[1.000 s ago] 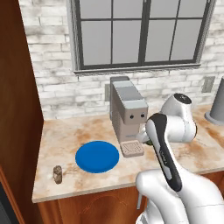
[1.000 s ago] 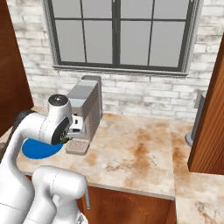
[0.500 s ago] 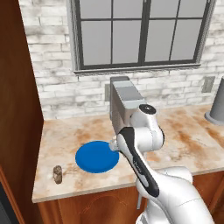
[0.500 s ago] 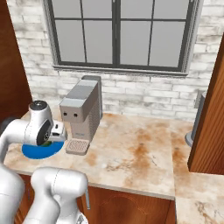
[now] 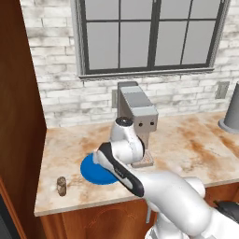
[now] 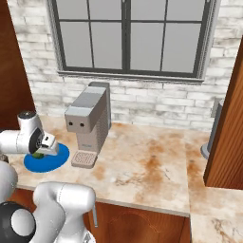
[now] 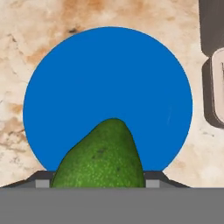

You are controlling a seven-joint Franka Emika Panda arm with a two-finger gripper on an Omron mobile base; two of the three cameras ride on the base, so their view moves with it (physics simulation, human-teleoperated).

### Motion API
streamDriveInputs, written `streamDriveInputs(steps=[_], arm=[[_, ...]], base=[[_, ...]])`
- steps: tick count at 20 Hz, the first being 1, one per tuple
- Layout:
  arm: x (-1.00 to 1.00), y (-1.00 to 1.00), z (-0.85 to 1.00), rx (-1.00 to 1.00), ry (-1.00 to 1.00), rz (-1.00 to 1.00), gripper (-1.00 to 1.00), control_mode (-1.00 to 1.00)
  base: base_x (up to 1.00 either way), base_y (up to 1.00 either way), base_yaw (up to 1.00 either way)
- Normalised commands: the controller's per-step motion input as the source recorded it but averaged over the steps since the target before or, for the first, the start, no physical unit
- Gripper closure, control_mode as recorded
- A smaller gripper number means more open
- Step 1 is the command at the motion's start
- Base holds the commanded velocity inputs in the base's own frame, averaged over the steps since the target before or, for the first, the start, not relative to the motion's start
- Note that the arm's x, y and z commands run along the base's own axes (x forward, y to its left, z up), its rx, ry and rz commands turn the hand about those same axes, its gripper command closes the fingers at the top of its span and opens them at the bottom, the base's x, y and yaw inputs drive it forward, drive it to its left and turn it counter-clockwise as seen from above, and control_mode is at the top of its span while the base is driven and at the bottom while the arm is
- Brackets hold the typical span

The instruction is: Pick the avocado and bread from the counter and place them on the plate. Then pick the jam from the cabinet and place it next to the plate. Lastly close the cabinet door.

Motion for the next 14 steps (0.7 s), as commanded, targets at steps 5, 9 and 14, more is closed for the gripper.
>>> streamDriveInputs(steps=[5,9,14], arm=[[0.58,0.36,-0.3,-0.14,0.07,-0.11,1.0,-1.0],[0.54,0.07,-0.39,-0.12,0.08,-0.02,1.0,-1.0],[0.5,-0.02,-0.39,-0.01,0.07,0.0,1.0,-1.0]], base=[[0.0,0.0,0.0],[0.0,0.0,0.0],[0.0,0.0,0.0]])
